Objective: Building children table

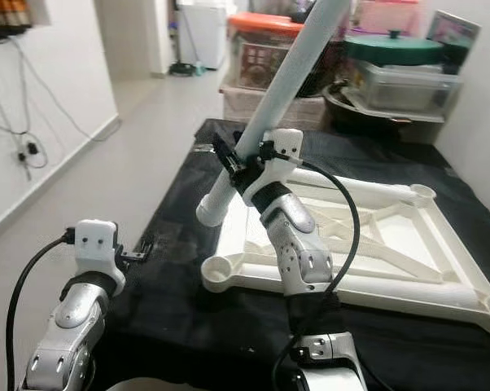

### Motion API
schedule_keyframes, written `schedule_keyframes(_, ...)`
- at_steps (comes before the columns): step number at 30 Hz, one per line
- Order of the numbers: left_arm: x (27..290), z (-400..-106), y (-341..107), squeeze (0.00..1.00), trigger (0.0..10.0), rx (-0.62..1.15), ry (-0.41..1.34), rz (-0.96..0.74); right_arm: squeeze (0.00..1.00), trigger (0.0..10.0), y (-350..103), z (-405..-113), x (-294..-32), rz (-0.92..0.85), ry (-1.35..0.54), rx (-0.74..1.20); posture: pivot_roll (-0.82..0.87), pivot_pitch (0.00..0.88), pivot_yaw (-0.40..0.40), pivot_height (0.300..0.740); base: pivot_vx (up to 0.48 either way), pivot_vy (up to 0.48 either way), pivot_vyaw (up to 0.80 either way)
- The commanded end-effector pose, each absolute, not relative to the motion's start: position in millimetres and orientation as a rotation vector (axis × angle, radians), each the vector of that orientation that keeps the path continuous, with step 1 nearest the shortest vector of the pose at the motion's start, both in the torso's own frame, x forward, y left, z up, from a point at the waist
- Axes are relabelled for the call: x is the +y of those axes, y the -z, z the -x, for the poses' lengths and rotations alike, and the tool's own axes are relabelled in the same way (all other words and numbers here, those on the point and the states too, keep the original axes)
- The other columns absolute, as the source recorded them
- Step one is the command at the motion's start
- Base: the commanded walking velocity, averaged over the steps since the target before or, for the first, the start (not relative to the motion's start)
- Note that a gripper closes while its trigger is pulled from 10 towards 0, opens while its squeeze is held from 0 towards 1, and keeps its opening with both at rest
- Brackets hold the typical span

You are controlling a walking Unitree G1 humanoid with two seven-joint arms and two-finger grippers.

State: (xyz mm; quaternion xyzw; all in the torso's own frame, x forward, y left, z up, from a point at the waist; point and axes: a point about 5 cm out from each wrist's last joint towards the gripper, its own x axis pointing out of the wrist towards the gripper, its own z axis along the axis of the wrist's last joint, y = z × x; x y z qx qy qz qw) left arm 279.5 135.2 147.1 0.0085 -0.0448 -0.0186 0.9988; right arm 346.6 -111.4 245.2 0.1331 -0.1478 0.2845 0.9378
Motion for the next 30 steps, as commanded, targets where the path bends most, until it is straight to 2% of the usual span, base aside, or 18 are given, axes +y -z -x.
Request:
schedule_keyframes(1, 135, -276, -141, 0.0, 10.0, -0.06, 0.04, -0.011, 0.0, 10.0, -243, -347, -115, -0.279, -0.594, -0.284, 0.11, 0.0, -0.068, 0.74, 0.0, 0.0, 0.0)
schedule_keyframes(5, 135, -269, -135, 0.0, 10.0, -0.035, 0.045, -0.017, 0.0, 10.0, -240, -348, -115, -0.279, -0.601, -0.27, 0.11, 0.0, -0.068, 0.74, 0.0, 0.0, -0.8)
schedule_keyframes(10, 131, -261, -128, 0.0, 10.0, -0.005, 0.088, -0.002, 0.0, 10.0, -239, -349, -115, -0.265, -0.598, -0.262, 0.11, 0.0, -0.065, 0.74, 0.0, 0.0, 0.0)
schedule_keyframes(12, 123, -245, -120, 0.0, 10.0, 0.035, 0.229, 0.032, 0.0, 10.0, -239, -351, -115, -0.254, -0.676, -0.229, 0.12, 0.0, -0.057, 0.74, 0.0, 0.0, 0.0)
schedule_keyframes(14, 123, -245, -120, 0.0, 10.0, 0.035, 0.229, 0.032, 0.0, 10.0, -239, -351, -115, -0.254, -0.676, -0.229, 0.12, 0.0, -0.057, 0.74, 0.0, 0.0, 0.0)
schedule_keyframes(15, 117, -233, -115, 0.0, 10.0, 0.063, 0.328, 0.037, 0.0, 10.0, -239, -353, -116, -0.241, -0.75, -0.205, 0.13, 0.0, -0.056, 0.74, 0.0, 0.0, 0.0)
schedule_keyframes(16, 117, -233, -115, 0.0, 10.0, 0.063, 0.328, 0.037, 0.0, 10.0, -239, -353, -116, -0.241, -0.75, -0.205, 0.13, 0.0, -0.056, 0.74, 0.0, 0.0, 0.0)
schedule_keyframes(17, 107, -208, -112, 0.0, 10.0, 0.114, 0.476, 0.094, 0.0, 10.0, -242, -355, -118, -0.221, -0.908, -0.158, 0.14, 0.0, -0.044, 0.74, 0.0, 0.0, 0.0)
schedule_keyframes(20, 104, -200, -112, 0.0, 10.0, 0.125, 0.509, 0.115, 0.0, 10.0, -243, -355, -119, -0.217, -0.955, -0.144, 0.14, 0.0, -0.043, 0.74, 0.0, 0.0, 0.0)
schedule_keyframes(22, 101, -188, -116, 0.0, 10.0, 0.14, 0.526, 0.134, 0.0, 10.0, -248, -359, -121, -0.211, -1.032, -0.135, 0.16, 0.042, -0.03, 0.74, 0.0, 0.0, 0.0)
schedule_keyframes(25, 101, -186, -117, 0.0, 10.0, 0.145, 0.525, 0.139, 0.0, 10.0, -249, -361, -123, -0.212, -1.065, -0.13, 0.16, 0.049, -0.031, 0.74, 0.0, 0.0, 0.0)
schedule_keyframes(30, 104, -179, -126, 0.0, 10.0, 0.15, 0.529, 0.16, 0.0, 10.0, -251, -365, -128, -0.197, -1.141, -0.123, 0.19, 0.114, -0.015, 0.74, 0.0, 0.0, 0.0)
